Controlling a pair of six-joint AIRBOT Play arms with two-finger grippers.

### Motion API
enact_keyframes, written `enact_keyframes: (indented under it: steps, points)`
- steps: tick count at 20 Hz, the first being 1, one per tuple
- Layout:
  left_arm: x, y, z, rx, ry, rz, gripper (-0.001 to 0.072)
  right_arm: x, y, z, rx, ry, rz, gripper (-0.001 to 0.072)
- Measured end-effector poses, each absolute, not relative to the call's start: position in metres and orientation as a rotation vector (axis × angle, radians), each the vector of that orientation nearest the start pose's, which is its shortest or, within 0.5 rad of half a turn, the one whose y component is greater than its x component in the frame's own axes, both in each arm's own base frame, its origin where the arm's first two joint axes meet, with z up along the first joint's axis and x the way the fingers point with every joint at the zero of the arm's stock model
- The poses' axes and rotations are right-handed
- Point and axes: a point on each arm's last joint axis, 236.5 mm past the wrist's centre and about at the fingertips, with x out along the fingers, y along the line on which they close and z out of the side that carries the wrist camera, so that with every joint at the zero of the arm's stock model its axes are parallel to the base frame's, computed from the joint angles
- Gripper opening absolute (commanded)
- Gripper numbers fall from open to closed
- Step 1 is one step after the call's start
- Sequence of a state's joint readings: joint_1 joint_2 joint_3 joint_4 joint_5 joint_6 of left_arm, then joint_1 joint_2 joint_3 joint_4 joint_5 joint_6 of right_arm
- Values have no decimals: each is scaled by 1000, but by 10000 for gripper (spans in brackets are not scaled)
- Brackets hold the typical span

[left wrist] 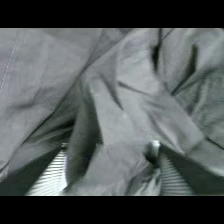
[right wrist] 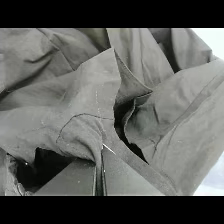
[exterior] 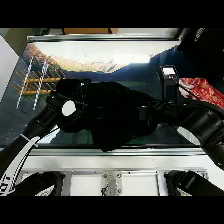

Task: Fold the clothes and pants, and hang the long-sleeved shirts on hangers.

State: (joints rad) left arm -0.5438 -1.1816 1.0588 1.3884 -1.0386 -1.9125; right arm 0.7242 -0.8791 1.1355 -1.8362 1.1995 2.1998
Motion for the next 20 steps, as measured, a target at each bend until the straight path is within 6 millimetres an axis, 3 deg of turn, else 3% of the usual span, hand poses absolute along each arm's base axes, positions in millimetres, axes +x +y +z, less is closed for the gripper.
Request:
enact_keyframes:
  steps: [1,3,5,6,9,12,15,17,19,20]
  points:
    - [307,-227,19,-144,1269,-347,19,290,178,147,52,913,202,16]
    - [311,-219,26,-159,1259,-332,19,295,171,153,62,905,181,16]
    - [329,-212,62,-203,1167,-329,18,307,156,175,74,865,151,16]
    - [338,-208,90,-229,1099,-335,18,314,147,191,79,839,136,16]
    - [359,-207,215,-291,802,-410,18,334,124,258,99,713,113,16]
    - [349,-215,340,-279,521,-527,18,340,113,328,117,576,123,16]
    - [329,-220,415,-235,373,-604,18,329,99,364,128,531,112,16]
    - [323,-222,425,-194,376,-624,18,316,90,361,121,582,90,16]
    - [323,-226,399,-150,469,-625,18,301,81,340,97,691,54,16]
    - [323,-227,373,-123,550,-618,19,294,78,324,80,760,34,16]
